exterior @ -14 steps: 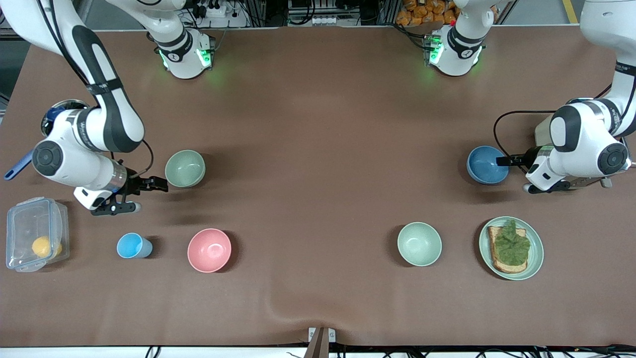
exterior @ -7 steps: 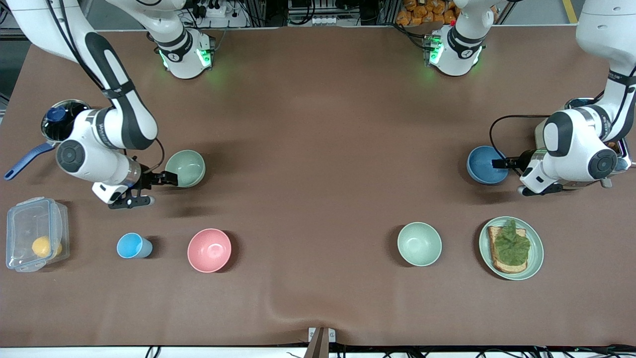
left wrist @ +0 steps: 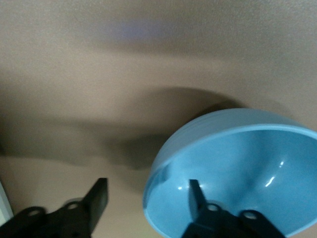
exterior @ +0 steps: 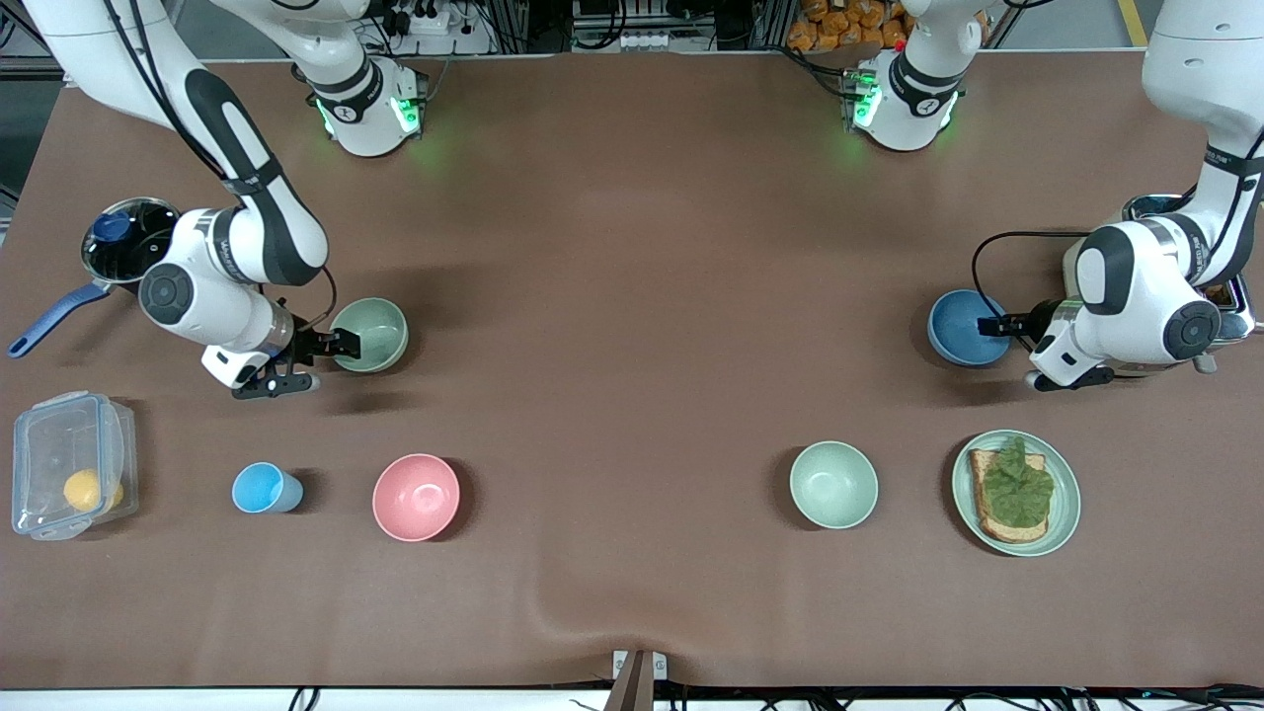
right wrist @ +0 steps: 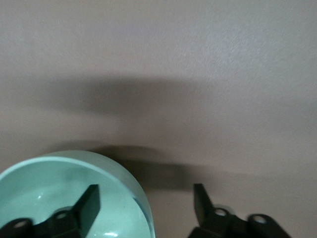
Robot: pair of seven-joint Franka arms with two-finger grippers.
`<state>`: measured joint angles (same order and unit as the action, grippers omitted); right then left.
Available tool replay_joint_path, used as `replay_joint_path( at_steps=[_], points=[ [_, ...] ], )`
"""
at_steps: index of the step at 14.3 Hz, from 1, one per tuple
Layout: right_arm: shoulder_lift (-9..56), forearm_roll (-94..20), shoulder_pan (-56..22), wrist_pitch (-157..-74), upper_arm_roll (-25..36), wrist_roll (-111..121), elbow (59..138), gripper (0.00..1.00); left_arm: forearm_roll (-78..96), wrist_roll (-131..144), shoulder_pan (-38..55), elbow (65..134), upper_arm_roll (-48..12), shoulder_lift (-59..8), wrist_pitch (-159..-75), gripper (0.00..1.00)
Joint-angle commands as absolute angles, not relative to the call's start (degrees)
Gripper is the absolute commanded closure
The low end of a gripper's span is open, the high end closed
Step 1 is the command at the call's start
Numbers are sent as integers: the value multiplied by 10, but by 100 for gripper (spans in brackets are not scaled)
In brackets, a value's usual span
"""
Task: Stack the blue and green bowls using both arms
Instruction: 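Grasp the green bowl with the right gripper while the left gripper grasps the blue bowl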
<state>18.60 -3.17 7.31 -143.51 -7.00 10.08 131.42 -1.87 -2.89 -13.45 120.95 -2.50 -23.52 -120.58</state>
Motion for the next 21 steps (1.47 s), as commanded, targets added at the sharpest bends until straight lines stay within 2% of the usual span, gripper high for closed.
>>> replay_joint_path(
  at_steps=[1, 2, 3, 4, 5, 11, 14, 16, 18, 21],
  points=[
    [166, -40, 88, -1441, -81, 116, 1335, 82, -16, -28, -135, 1202, -26, -242, -1208, 57],
    [165, -40, 88, -1439, -82, 115, 1334, 99, -16, -27, -135, 1201, -26, -242, -1208, 67],
    [163, -42, 88, -1439, -82, 115, 1333, 100, -16, -26, -134, 1201, -26, -242, -1208, 77],
    [161, -43, 87, -1438, -82, 114, 1333, 100, -16, -25, -135, 1199, -26, -242, -1207, 92],
    [161, -44, 87, -1438, -83, 113, 1333, 100, -16, -24, -134, 1198, -26, -241, -1206, 100],
    [155, -91, 71, -1409, -98, 99, 1315, 100, -16, -25, -134, 1185, -27, -238, -1199, 100],
    [147, -112, 69, -1393, -126, 77, 1311, 100, -16, -30, -134, 1164, -27, -236, -1177, 100],
    [135, -141, 69, -1391, -159, 48, 1311, 100, -16, -31, -130, 1130, -27, -236, -1134, 100],
    [126, -150, 69, -1390, -219, -39, 1311, 100, -16, -34, -129, 1094, -28, -237, -1094, 100],
    [121, -152, 69, -1397, -279, -119, 1310, 100, -11, -29, -110, 1070, -28, -237, -1076, 100]
  ],
)
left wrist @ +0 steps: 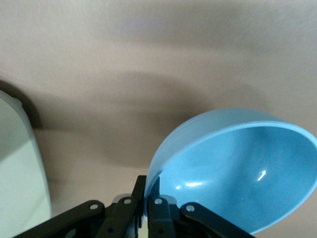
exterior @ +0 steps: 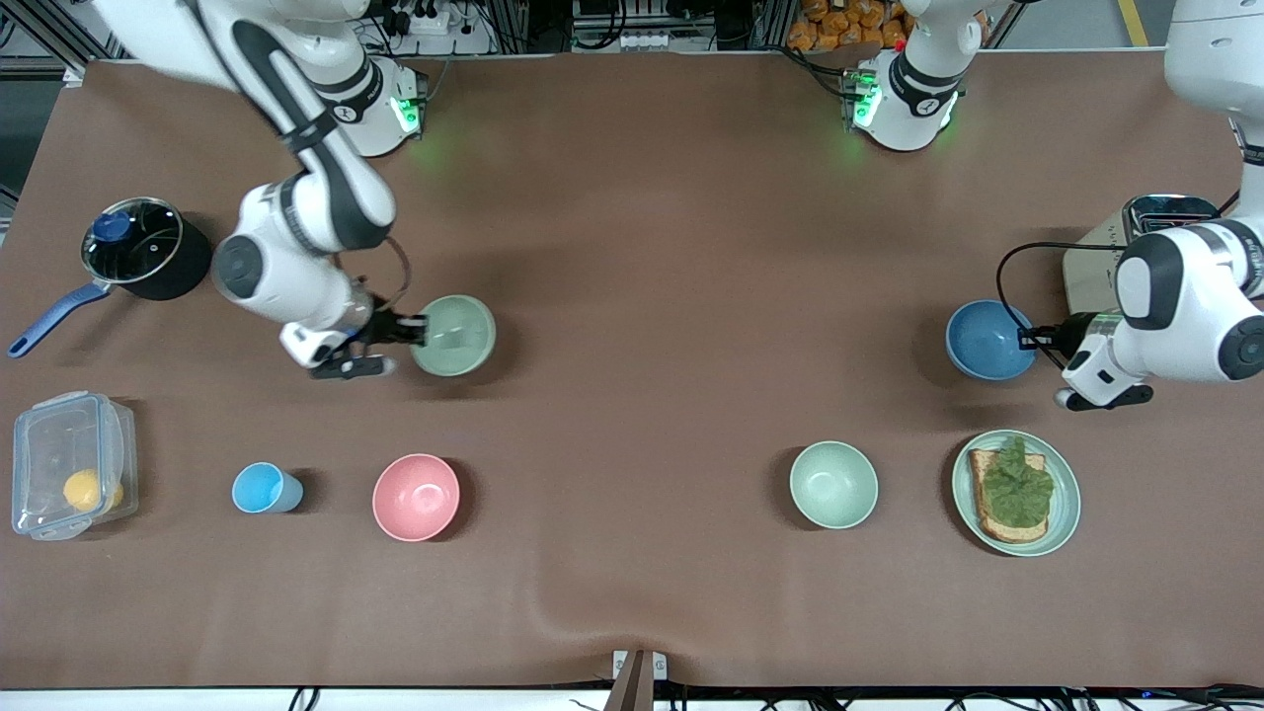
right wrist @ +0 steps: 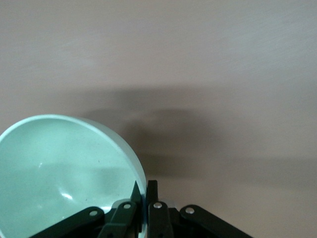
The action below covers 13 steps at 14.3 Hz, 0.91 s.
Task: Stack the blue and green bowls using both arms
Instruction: 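Slide the green bowl toward the table middle with the right gripper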
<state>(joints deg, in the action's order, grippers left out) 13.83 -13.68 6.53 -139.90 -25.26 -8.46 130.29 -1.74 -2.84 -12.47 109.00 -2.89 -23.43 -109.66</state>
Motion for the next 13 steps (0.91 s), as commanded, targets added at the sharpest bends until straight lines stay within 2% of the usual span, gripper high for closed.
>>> replay_joint_path(
  at_steps=[1, 3, 6, 8, 12, 13],
  points=[
    [121, -153, 69, -1405, -298, -142, 1310, 100, -10, -30, -106, 1065, -28, -236, -1074, 100],
    [129, -152, 57, -1444, -347, -231, 1308, 100, -7, -33, -103, 1057, -40, -236, -1065, 100],
    [134, -151, 20, -1455, -349, -265, 1308, 100, 7, -32, -104, 1055, -61, -236, -1063, 100],
    [148, -150, -32, -1495, -348, -320, 1311, 100, 11, -33, -103, 1053, -63, -236, -1062, 100],
    [160, -149, -74, -1521, -345, -352, 1314, 100, 26, -38, -104, 1049, -70, -236, -1051, 100],
    [176, -146, -90, -1550, -341, -372, 1314, 100, 27, -38, -103, 1048, -71, -236, -1051, 100]
  ],
)
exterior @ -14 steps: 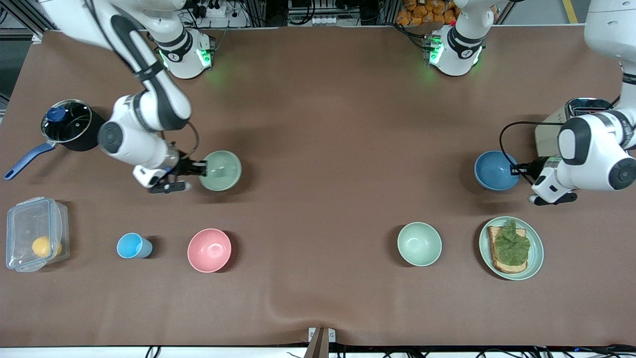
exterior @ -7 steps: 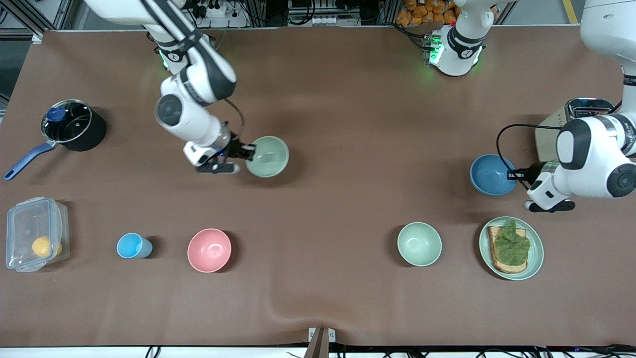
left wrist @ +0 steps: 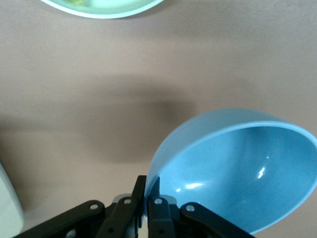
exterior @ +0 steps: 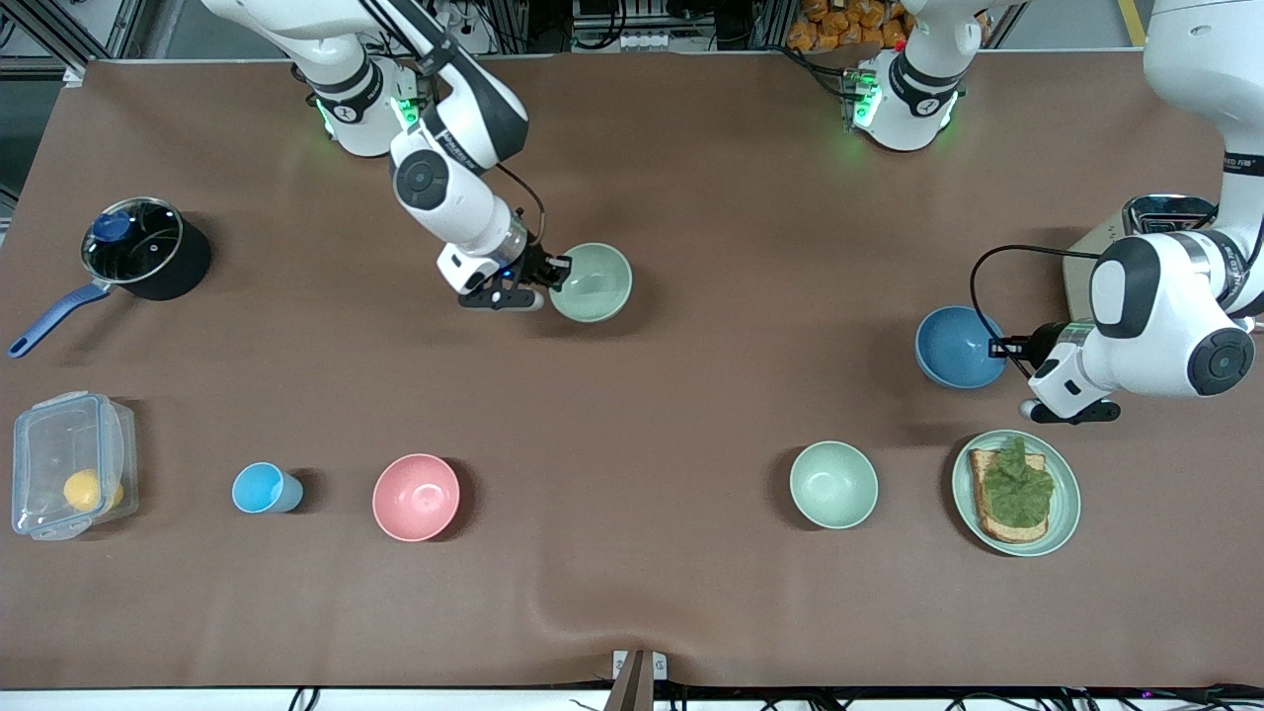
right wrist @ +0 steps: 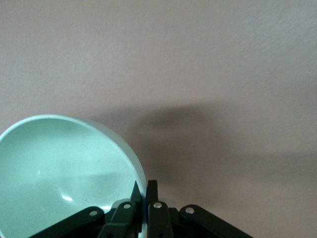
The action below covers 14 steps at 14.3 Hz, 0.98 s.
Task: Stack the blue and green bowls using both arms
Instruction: 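Slide the green bowl toward the table middle with the right gripper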
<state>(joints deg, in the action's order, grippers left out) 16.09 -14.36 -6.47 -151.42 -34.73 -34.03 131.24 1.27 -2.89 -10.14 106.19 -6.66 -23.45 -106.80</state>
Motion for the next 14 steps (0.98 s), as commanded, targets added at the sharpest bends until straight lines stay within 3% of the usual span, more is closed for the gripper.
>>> replay_joint_path(
  at_steps=[1, 3, 7, 12, 13, 14],
  points=[
    [197, -144, -104, -1578, -332, -380, 1314, 100, 27, -38, -102, 1048, -75, -236, -1051, 100],
    [220, -143, -160, -1609, -297, -388, 1310, 100, 30, -37, -103, 1042, -82, -240, -1051, 100],
    [257, -149, -327, -1662, -145, -405, 1292, 100, 29, -52, -111, 1032, -81, -250, -1051, 100],
    [261, -149, -337, -1657, -136, -424, 1278, 100, 30, -66, -113, 1028, -81, -250, -1051, 100],
    [261, -150, -333, -1655, -136, -425, 1275, 59, 31, -64, -112, 1028, -82, -249, -1050, 100],
    [261, -150, -332, -1651, -137, -434, 1272, 39, 31, -63, -112, 1028, -82, -248, -1049, 100]
  ],
)
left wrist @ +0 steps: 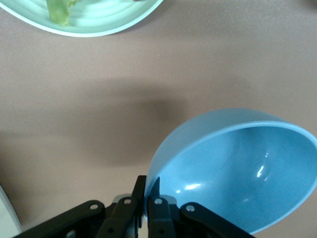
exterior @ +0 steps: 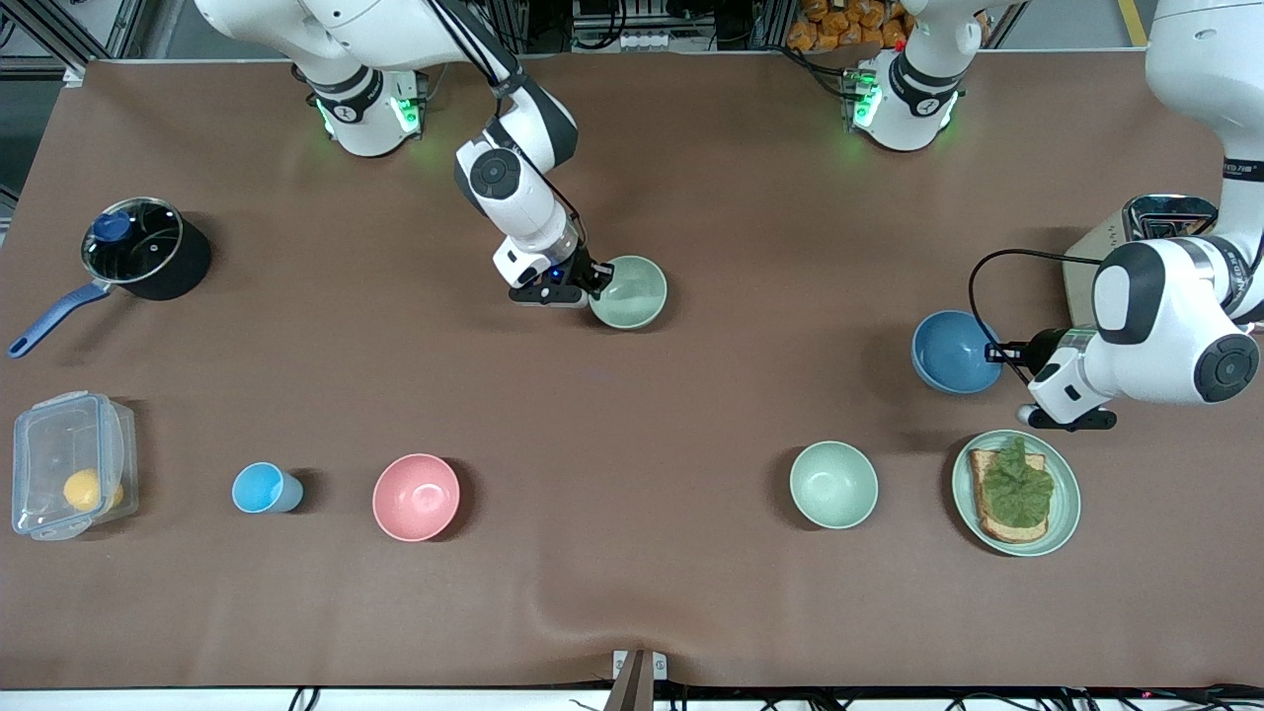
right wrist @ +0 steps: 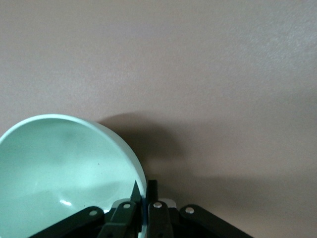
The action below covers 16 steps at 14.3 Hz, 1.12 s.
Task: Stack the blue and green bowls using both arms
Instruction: 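Slide the green bowl toward the table middle with the right gripper, then release the green bowl and draw the right gripper back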
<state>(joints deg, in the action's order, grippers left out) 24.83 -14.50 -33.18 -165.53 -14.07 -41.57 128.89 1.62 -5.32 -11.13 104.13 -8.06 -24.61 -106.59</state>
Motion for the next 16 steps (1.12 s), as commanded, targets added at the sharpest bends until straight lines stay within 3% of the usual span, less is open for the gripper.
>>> replay_joint_path(
  at_steps=[1, 5, 12, 16],
  points=[
    [261, -150, -334, -1644, -136, -445, 1266, 0, 31, -62, -109, 1027, -82, -248, -1042, 100],
    [256, -148, -331, -1611, -134, -446, 1248, 0, 32, -61, -106, 1018, -82, -250, -1031, 100],
    [179, -142, -292, -1378, -118, -326, 1180, 0, 52, -48, -92, 983, -83, -251, -977, 100],
    [146, -116, -264, -1365, -117, -145, 1184, 0, 53, -10, -62, 977, -83, -248, -963, 100]
  ],
)
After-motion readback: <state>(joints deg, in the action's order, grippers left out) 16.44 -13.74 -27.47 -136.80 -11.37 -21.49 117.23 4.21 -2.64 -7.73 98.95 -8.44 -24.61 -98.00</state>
